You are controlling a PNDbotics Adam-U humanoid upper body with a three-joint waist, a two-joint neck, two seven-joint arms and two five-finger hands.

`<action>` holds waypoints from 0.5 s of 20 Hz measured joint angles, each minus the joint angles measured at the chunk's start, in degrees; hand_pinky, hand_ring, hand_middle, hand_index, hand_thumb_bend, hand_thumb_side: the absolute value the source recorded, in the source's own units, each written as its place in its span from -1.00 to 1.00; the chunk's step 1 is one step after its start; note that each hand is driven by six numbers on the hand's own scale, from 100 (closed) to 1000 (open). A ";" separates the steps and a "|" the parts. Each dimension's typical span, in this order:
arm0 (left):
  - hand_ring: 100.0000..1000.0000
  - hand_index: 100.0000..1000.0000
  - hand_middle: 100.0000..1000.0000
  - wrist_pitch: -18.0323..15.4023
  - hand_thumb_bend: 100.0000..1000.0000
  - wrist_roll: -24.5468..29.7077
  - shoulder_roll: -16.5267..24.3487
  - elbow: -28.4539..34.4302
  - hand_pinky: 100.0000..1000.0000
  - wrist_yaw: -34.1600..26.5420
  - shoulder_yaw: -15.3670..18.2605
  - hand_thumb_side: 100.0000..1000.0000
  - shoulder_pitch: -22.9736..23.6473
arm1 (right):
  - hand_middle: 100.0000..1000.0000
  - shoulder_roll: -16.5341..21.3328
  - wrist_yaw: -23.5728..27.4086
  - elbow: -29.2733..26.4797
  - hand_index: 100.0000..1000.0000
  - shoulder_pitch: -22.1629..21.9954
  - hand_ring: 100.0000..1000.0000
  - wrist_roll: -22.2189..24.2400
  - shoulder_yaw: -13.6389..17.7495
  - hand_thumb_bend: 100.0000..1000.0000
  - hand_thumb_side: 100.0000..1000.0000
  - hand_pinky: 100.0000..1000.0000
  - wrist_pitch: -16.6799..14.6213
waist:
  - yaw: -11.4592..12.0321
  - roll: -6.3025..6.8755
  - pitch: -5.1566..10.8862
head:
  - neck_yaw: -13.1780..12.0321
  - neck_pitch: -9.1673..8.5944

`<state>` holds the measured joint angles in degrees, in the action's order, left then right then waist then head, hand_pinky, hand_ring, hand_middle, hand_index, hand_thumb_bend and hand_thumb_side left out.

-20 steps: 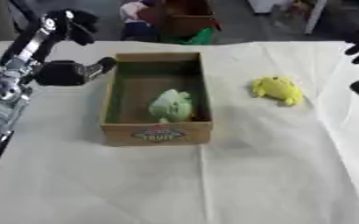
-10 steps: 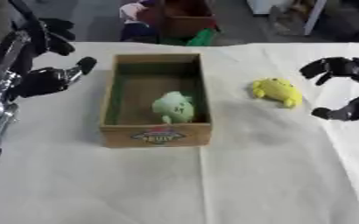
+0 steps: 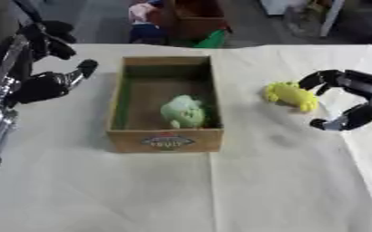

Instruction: Pick up objects on the table and place them in the box.

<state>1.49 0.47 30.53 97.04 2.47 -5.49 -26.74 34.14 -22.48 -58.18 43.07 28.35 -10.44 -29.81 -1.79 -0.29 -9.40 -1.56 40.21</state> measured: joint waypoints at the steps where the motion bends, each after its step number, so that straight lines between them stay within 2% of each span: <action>1: 0.13 0.52 0.14 0.01 -0.07 -0.01 -0.15 0.00 0.23 -0.08 0.00 -0.64 0.00 | 0.69 -0.37 -1.20 0.74 0.71 0.43 0.66 -1.60 0.20 -0.29 -0.72 0.40 0.54 | 0.10 0.11 0.00 | 0.07 -0.01; 5: 0.12 0.52 0.14 0.02 -0.08 0.01 -0.35 0.00 0.23 -0.25 0.00 -0.64 0.01 | 0.68 -1.67 -5.07 3.83 0.71 1.94 0.64 -6.62 0.78 -0.29 -0.69 0.38 2.33 | 0.47 0.29 -0.04 | 0.25 -0.12; 10: 0.12 0.52 0.14 0.06 -0.08 0.04 -0.81 0.00 0.23 -0.34 -0.01 -0.64 0.04 | 0.67 -2.75 -8.47 7.36 0.70 3.35 0.63 -10.24 1.62 -0.28 -0.67 0.38 3.10 | 0.84 0.60 -0.13 | 0.61 -0.43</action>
<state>1.55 0.51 29.72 97.03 2.13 -5.50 -26.71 31.39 -30.95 -50.82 46.42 18.10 -8.81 -26.71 -0.94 0.31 -9.53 -0.95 39.78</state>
